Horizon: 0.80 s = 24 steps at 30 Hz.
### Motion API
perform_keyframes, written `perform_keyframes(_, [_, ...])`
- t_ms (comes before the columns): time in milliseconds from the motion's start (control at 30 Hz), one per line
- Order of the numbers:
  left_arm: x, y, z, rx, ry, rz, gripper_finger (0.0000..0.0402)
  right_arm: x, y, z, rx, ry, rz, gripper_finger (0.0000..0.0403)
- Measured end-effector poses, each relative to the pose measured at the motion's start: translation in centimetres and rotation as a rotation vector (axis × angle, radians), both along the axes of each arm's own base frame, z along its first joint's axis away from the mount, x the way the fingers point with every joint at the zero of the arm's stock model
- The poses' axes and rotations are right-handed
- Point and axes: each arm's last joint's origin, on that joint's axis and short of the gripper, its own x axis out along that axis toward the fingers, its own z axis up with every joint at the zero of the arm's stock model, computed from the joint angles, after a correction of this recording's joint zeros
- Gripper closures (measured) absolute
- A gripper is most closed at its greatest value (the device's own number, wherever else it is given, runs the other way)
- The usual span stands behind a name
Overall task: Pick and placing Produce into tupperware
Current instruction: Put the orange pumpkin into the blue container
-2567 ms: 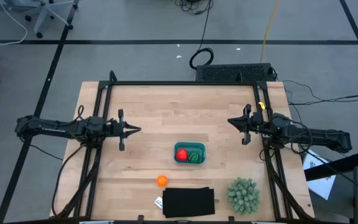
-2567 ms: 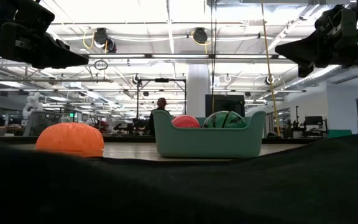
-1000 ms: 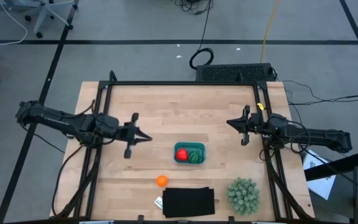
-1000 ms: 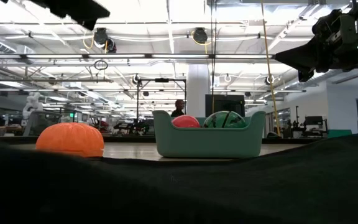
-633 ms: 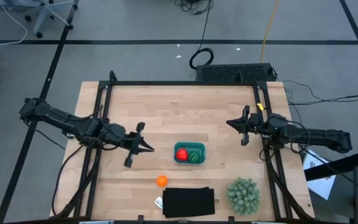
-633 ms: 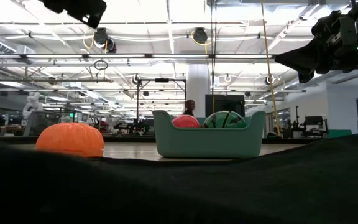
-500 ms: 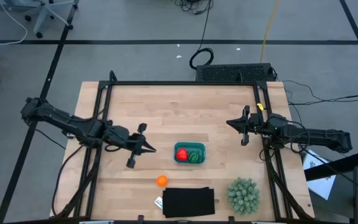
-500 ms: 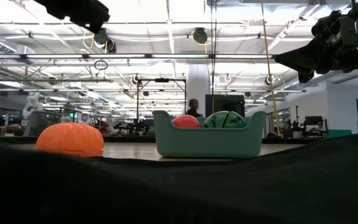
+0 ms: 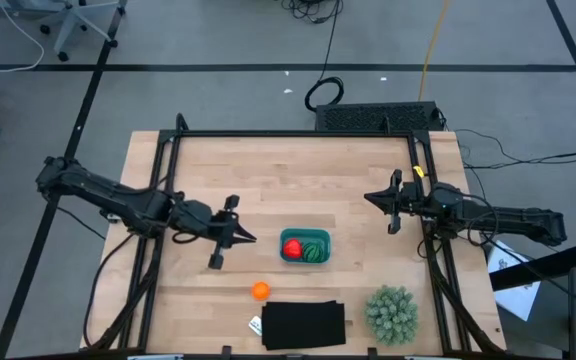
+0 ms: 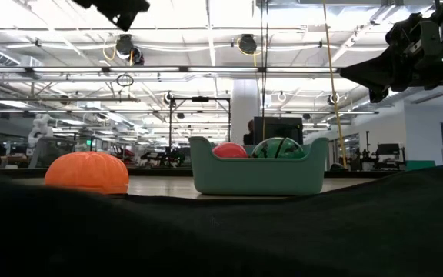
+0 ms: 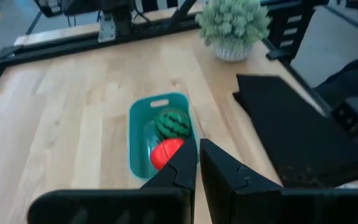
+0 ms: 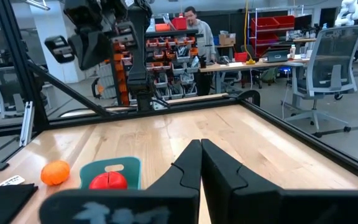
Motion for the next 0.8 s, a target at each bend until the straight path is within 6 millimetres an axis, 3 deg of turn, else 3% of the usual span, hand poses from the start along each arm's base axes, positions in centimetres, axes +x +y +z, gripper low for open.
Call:
perform_keyframes(267, [0.8, -0.5, 2.3, -0.105, -0.024, -0.038, 0.0355, 0.0, 0.0, -0.1, 0.001, 0.007, 0.0, 0.0403])
perform_keyframes(433, [2.4, -1.2, 2.9, -0.101, 0.013, -0.043, 0.0295, 0.0, 0.0, -0.1, 0.002, 0.009, 0.0, 0.0403])
perform_keyframes(800, [6.9, -2.8, 1.2, -0.058, 0.302, -0.08, 0.0157, 0.1, 0.0, -0.3, 0.008, 0.03, 0.0, 0.0403])
